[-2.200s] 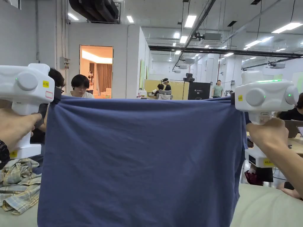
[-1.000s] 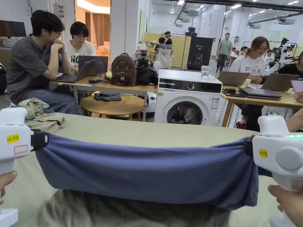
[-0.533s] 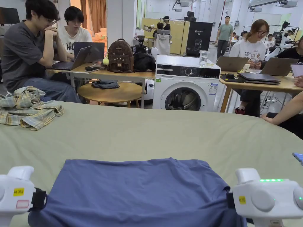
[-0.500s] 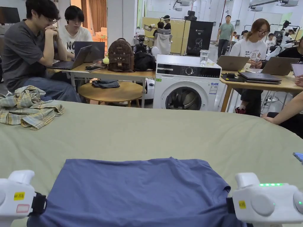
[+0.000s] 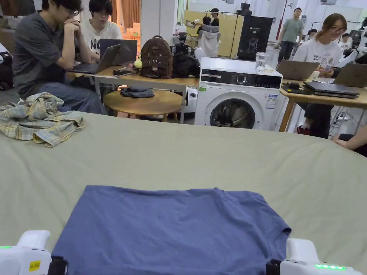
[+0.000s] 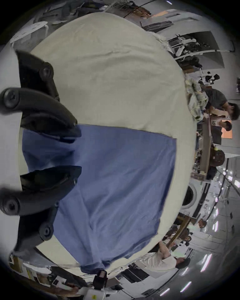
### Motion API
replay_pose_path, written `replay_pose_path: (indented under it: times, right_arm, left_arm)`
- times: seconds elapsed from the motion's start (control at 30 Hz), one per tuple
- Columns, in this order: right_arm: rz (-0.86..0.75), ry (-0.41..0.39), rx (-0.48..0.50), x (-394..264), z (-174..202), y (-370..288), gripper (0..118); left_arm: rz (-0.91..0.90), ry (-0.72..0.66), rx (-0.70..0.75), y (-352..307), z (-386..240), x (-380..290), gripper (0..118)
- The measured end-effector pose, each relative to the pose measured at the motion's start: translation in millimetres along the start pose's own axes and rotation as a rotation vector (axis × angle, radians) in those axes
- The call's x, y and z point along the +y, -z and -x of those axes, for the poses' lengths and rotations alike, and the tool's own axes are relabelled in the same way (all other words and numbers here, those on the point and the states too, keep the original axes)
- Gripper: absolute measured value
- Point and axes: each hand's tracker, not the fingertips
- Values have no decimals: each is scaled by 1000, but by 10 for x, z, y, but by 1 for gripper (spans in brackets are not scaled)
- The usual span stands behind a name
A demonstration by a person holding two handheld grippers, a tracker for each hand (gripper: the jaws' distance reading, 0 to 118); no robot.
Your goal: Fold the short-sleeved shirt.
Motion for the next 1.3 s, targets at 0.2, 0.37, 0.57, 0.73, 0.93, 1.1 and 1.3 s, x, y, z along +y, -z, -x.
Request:
replay_pose_path:
  times: [0.2,0.37,0.57,0.73,0.93,1.1,1.3]
  right_arm:
    - [-286,-13,-4,279,282,-248,44]
    - [-372,6,0,409,506,-254,0]
    - [-388,10,33,511,642,-132,0]
    - [-350,-7,72,582,712,26,0]
    - [-290,-40,73,622,770,234,0]
    - [-249,-49,61,629,755,372,0]
    - [-208,-42,41,676,696,509,0]
  left_arm:
    - [-274,23,-21,-312,-225,205,38]
    - [-437,50,-45,-451,-474,258,15]
    - [-402,66,-17,-263,-533,418,0]
    - [-318,50,-8,31,-349,742,0]
    - [-212,24,-4,520,46,1514,0]
    - [-78,4,26,1007,219,2191,7]
    - [99,-66,13,1628,301,2523,51]
